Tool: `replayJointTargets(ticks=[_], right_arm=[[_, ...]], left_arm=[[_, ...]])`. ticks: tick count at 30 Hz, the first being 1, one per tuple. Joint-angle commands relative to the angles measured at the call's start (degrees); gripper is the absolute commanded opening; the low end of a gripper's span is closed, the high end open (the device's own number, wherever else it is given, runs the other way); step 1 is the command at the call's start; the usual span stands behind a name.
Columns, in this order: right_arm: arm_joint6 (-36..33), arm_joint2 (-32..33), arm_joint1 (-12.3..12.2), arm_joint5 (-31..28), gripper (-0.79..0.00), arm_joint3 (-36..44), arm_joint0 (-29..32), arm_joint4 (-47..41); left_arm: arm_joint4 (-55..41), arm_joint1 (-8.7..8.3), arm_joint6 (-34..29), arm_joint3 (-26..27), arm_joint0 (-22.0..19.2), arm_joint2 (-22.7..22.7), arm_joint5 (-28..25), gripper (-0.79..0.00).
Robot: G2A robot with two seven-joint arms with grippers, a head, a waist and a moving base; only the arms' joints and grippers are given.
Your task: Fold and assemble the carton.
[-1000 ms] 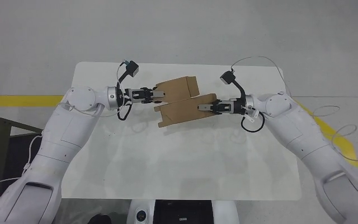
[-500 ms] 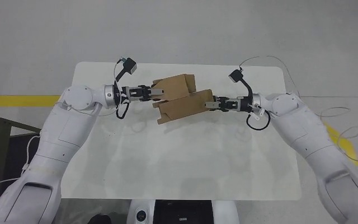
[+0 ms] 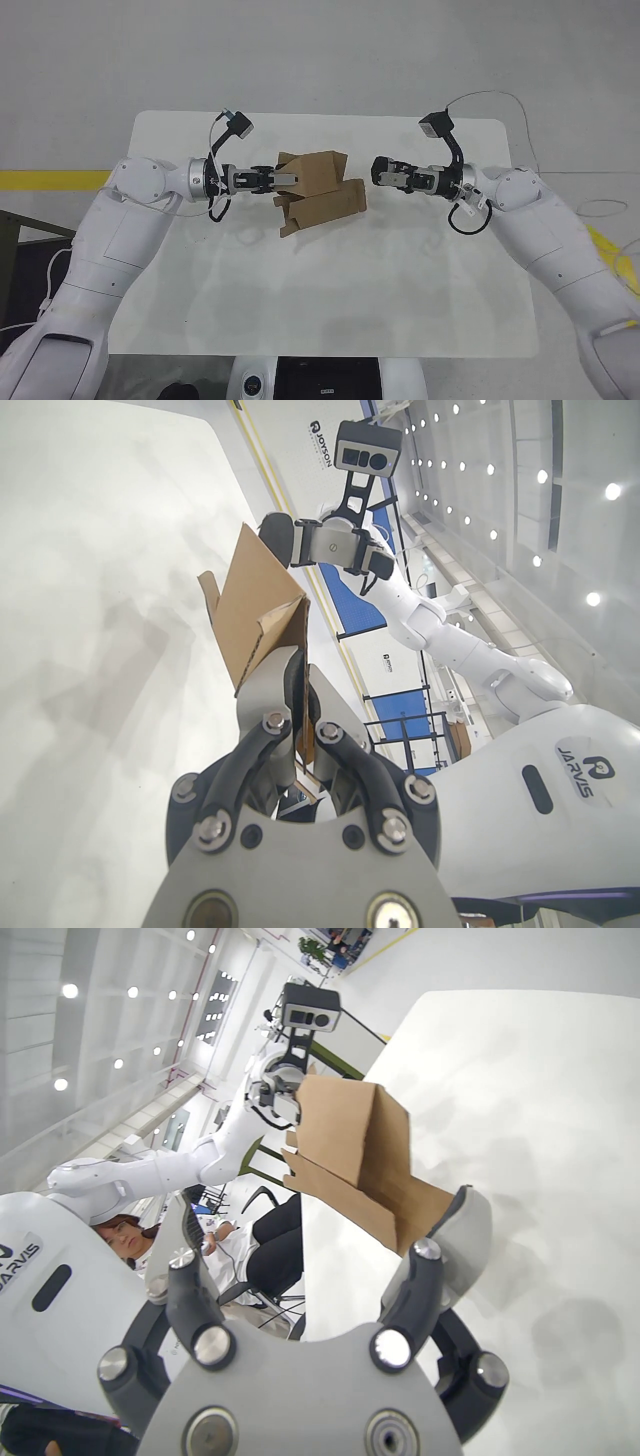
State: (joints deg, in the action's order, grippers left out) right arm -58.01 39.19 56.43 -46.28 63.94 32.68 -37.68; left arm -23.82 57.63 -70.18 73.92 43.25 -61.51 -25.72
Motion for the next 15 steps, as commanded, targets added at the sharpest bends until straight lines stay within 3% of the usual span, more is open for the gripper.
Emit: replayJointTargets(ticks=[1,15], right_arm=[[0.09,-0.94,0.21,-0.10,-0.117,1.28,0.12,-1.30],[-0.46,-6.49,1.83,0.45,-0.148,0.70,-2.24,-3.48]], left_arm=[[-0.14,-0.01,-0.61,0.23,0.05,-0.03,-0.46,-0.785],[-2.06,0.07,-2.88,1.84,0.06,-0.09,-1.01,-0.785]])
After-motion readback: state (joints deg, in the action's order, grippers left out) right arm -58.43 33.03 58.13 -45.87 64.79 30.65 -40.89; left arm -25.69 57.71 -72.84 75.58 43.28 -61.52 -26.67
